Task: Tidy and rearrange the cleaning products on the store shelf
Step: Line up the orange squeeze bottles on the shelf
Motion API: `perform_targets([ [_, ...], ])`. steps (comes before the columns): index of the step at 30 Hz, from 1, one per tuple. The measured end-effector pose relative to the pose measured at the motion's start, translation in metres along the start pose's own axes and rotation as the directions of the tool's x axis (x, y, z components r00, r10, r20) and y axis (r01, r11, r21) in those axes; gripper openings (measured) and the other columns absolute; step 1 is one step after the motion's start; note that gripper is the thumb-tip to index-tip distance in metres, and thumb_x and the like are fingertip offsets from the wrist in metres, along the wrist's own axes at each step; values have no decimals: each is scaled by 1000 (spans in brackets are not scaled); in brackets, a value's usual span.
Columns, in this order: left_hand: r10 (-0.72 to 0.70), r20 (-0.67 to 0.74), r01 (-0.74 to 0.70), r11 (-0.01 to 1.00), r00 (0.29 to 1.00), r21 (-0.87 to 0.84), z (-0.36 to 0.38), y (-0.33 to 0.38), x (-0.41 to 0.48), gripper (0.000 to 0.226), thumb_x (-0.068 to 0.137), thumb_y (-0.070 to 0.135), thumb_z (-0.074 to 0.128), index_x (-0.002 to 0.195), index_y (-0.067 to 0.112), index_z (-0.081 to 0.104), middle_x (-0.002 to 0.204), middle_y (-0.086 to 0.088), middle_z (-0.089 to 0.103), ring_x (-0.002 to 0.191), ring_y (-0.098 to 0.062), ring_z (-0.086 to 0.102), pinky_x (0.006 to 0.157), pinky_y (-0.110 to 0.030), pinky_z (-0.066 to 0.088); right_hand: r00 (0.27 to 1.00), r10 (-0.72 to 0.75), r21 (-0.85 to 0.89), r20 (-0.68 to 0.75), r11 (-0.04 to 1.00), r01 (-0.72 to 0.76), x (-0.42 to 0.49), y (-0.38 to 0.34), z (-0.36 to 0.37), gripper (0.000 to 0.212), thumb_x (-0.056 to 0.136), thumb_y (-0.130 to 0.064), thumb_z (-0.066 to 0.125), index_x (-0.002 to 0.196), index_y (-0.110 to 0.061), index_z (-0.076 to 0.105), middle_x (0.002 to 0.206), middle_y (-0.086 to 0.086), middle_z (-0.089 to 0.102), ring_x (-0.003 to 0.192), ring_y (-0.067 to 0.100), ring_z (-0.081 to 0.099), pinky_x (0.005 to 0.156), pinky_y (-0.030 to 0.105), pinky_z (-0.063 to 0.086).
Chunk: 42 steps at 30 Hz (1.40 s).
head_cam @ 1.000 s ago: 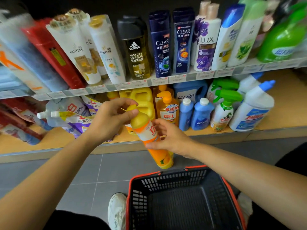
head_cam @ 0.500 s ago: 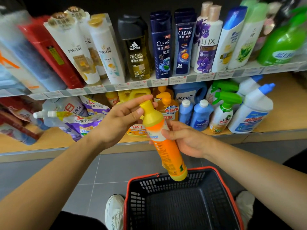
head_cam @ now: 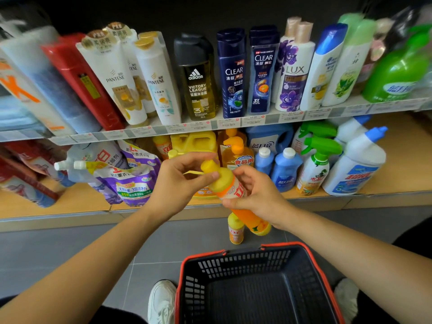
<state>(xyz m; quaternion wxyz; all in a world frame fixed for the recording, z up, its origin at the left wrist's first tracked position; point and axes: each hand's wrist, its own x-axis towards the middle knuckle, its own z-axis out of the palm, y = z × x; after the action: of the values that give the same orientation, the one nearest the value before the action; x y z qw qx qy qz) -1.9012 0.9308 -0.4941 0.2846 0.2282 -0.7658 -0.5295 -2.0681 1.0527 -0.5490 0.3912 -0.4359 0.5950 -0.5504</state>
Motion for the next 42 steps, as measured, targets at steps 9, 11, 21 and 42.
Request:
perform_targets([
  [9, -16, -13, 18, 989, 1000, 144, 4, 0, 3, 35, 84, 37, 72, 117, 23, 72, 92, 4, 74, 90, -16, 70, 75, -35, 63, 994, -71, -214, -82, 975, 52, -1, 2, 6, 64, 61, -22, 95, 113, -22, 56, 107, 0, 66, 100, 18, 65, 87, 44, 55],
  [11, 8, 39, -13, 991, 999, 135, 5, 1, 1, 34, 87, 34, 71, 119, 25, 70, 97, 4, 74, 94, -15, 70, 76, -29, 61, 992, -100, -252, -72, 965, 79, -2, 2, 7, 68, 60, -29, 95, 116, -27, 57, 109, -4, 65, 101, 14, 64, 87, 42, 55],
  [21, 76, 92, -77, 997, 993, 14, 7, 4, -2, 30, 94, 19, 66, 123, 28, 65, 117, 2, 74, 115, -18, 66, 87, -33, 60, 993, -118, -158, 5, 980, 118, 1, -4, 5, 66, 69, -30, 88, 125, -36, 54, 120, -5, 68, 111, 13, 65, 95, 45, 55],
  [42, 214, 101, -234, 929, 972, 287, -9, 8, 0, 37, 74, 27, 88, 96, 15, 62, 97, 4, 69, 91, -21, 70, 73, -30, 62, 926, -367, -438, -91, 850, 294, -4, -1, -2, 66, 67, -27, 92, 124, -33, 60, 114, -24, 62, 109, 1, 58, 90, 16, 48],
])
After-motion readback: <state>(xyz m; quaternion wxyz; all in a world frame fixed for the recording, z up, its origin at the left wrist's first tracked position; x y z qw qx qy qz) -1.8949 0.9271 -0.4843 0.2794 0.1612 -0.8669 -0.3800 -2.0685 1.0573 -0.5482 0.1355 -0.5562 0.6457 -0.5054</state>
